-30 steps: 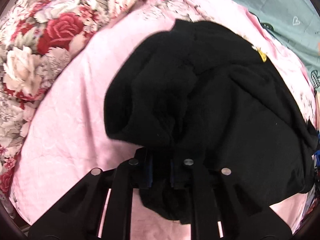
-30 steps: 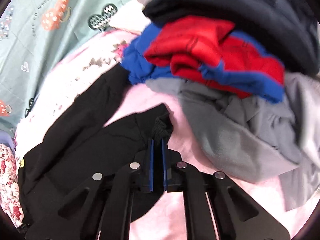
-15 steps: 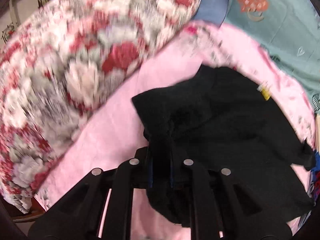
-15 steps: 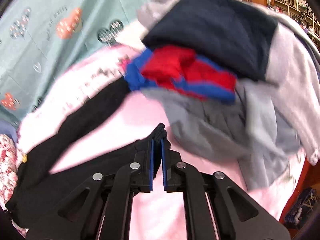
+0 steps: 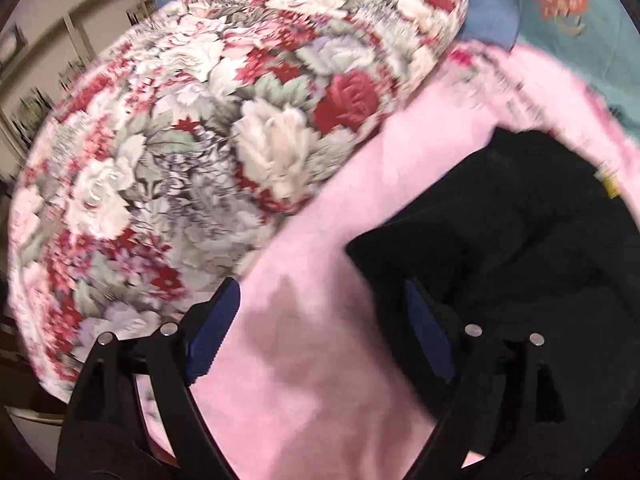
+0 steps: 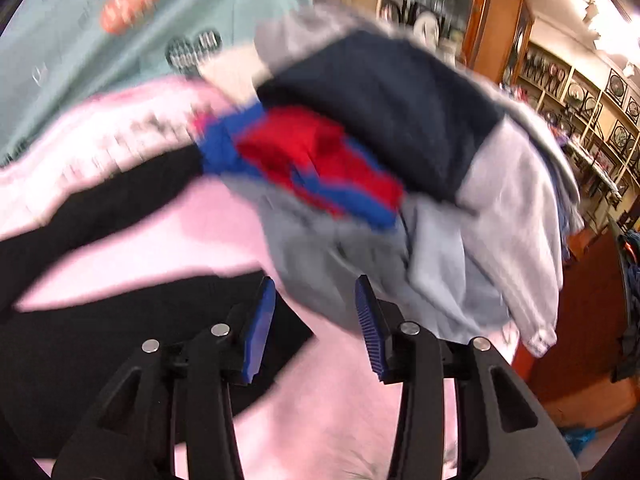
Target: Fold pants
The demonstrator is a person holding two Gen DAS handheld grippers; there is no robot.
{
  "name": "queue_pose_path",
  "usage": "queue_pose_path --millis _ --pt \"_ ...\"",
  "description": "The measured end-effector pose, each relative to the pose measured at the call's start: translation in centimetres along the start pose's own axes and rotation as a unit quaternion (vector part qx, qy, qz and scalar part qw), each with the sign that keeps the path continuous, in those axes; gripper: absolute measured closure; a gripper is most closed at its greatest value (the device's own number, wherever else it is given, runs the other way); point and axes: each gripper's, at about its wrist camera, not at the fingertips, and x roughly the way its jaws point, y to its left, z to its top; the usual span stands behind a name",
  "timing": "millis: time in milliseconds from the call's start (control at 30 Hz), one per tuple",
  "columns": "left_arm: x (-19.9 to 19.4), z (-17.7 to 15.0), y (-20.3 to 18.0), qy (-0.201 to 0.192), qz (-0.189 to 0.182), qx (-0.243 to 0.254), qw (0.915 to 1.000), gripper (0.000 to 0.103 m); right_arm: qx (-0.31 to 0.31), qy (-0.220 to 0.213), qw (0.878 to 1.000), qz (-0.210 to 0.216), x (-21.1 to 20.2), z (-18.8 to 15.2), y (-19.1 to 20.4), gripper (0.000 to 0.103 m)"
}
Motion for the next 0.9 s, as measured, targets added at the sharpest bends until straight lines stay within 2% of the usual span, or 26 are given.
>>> queue_pose_path --millis 33,100,167,233,333,433,467,567,600,667,767,900 --pt "-0.5 0.1 -0.3 -0.005 -0.011 0.0 0.9999 0.018 0.0 -0.012 0.999 0.035 -0.5 0.5 0.9 0.06" --pt "-1.7 0.3 -2.0 -0.026 -0.039 0.014 0.9988 0.018 -0.005 0.005 0.993 0.118 -0.4 1.1 3.3 0.06" --pt "-2.2 0.5 -4.5 -0.035 -0.074 0.031 0.9961 0.018 -0.023 0.029 0.98 0.198 0.4 1.4 6.8 0.061" --pt "-2.4 0.3 -7.1 -0.038 -0.115 0.047 0.9916 0.017 -0.04 0.051 0.971 0.23 1.7 1.5 9.6 0.062" --pt "-1.5 0.2 -10.6 -0.034 -0.124 0.074 0.9889 0.017 -0.034 0.101 0.963 0.249 4.8 1.1 11.8 0.07" --pt "0.7 -0.1 -12.4 -0.012 -0.108 0.091 0.9899 0.017 -0.013 0.15 0.959 0.241 7.5 -0.1 11.6 0.07" --pt "1.7 -0.2 -12.6 0.0 -0.095 0.093 0.9911 0.017 -0.012 0.158 0.961 0.226 8.2 -0.3 10.9 0.07" --pt "5.4 -0.2 -12.3 0.045 -0.053 0.094 0.9931 0.017 0.0 0.155 0.959 0.236 8.7 -0.5 9.1 0.073" --pt "6.3 -0.3 -12.0 0.059 -0.053 0.09 0.9928 0.015 0.0 0.155 0.962 0.227 8.6 -0.4 8.6 0.073" --pt "6.3 0.0 -11.7 0.06 -0.059 0.081 0.9931 0.016 -0.013 0.139 0.971 0.196 8.5 0.6 8.2 0.071" --pt "4.7 0.9 -12.7 0.033 -0.05 0.089 0.9943 0.017 -0.025 0.104 0.977 0.186 8.3 3.2 8.1 0.071" --pt "2.0 2.3 -14.9 -0.018 -0.063 0.102 0.9926 0.015 -0.018 0.085 0.978 0.192 10.1 7.7 8.8 0.061"
